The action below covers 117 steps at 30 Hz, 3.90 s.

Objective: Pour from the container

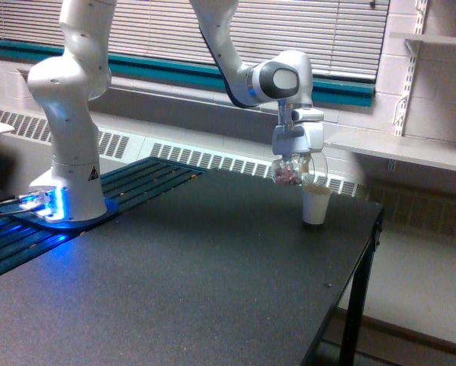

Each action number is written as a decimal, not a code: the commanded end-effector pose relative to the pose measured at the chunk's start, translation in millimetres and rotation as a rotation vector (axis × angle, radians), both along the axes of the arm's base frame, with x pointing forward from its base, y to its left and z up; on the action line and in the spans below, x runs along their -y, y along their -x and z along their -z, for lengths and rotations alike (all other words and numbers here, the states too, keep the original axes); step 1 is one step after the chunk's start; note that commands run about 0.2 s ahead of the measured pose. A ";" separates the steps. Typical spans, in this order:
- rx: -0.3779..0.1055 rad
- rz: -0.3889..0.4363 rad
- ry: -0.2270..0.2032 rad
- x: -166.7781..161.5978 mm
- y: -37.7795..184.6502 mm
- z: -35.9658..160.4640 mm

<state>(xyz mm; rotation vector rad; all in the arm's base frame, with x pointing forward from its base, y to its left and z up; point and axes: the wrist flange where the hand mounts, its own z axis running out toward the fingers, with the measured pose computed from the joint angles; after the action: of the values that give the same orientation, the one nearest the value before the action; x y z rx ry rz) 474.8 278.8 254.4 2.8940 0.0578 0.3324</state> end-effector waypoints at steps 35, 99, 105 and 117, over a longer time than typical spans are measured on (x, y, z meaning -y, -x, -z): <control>-0.051 -0.086 0.097 -7.3 -6.5 -2.6; -0.110 -0.190 0.178 -17.0 -9.8 -7.7; -0.104 -0.186 0.159 -14.0 -10.6 -12.7; -0.070 -0.171 0.114 -1.9 -9.0 -29.3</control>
<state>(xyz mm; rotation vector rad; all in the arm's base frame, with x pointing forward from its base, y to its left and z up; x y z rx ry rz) 482.4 287.4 273.1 2.7745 0.3322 0.2206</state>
